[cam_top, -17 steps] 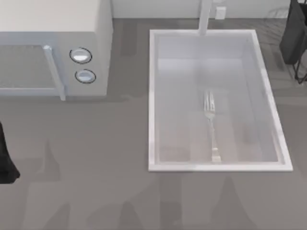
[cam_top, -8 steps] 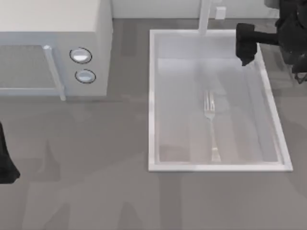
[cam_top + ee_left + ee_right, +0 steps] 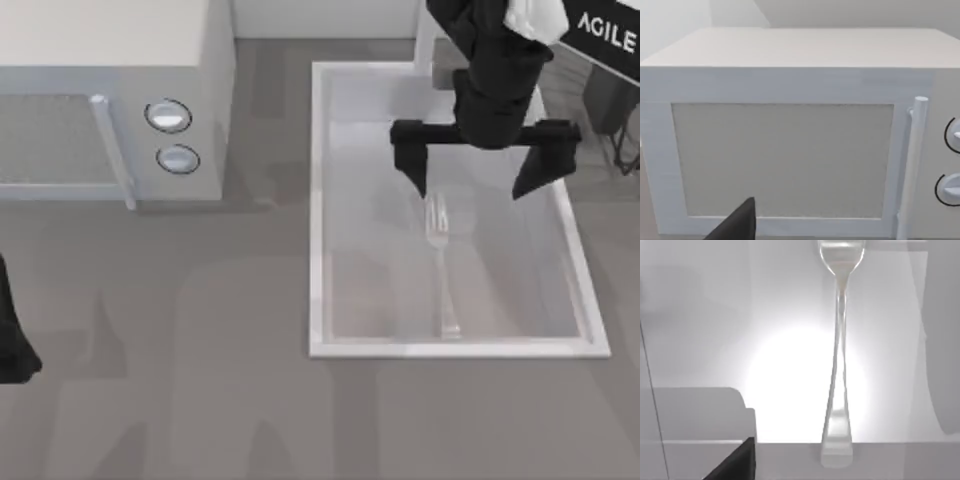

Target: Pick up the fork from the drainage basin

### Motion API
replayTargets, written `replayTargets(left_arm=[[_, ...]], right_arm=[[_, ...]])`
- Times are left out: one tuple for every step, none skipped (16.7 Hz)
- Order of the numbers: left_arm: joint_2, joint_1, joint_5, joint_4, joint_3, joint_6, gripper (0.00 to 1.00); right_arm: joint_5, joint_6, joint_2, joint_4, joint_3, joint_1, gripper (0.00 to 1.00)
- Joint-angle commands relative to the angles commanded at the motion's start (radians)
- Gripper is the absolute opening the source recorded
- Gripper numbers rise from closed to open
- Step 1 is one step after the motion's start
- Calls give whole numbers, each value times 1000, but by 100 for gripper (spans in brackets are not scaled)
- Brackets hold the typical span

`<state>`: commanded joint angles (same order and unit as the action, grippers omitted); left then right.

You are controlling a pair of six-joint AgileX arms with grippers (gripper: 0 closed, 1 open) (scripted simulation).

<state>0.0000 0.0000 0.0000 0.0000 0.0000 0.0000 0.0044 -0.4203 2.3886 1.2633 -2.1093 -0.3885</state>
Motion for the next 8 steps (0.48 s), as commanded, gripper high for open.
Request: replayTargets(left_arm=[[0,0,0,0,0,0,100],[0,0,0,0,0,0,100],[0,0,0,0,0,0,100],[0,0,0,0,0,0,100],[0,0,0,0,0,0,100],[0,0,0,0,0,0,100],[0,0,0,0,0,0,100],[0,0,0,0,0,0,100]], right_arm=[[1,0,28,11,-25,-5,100],[1,0,47,18,-41,-8,100],[1,0,55,21,-47,-9,100],[1,0,55,21,-47,-9,100],[1,0,55,21,-47,-9,100],[1,0,55,21,-47,-9,100],[1,0,55,21,-47,-9,100],[1,1,54,19,-45,-4,100]])
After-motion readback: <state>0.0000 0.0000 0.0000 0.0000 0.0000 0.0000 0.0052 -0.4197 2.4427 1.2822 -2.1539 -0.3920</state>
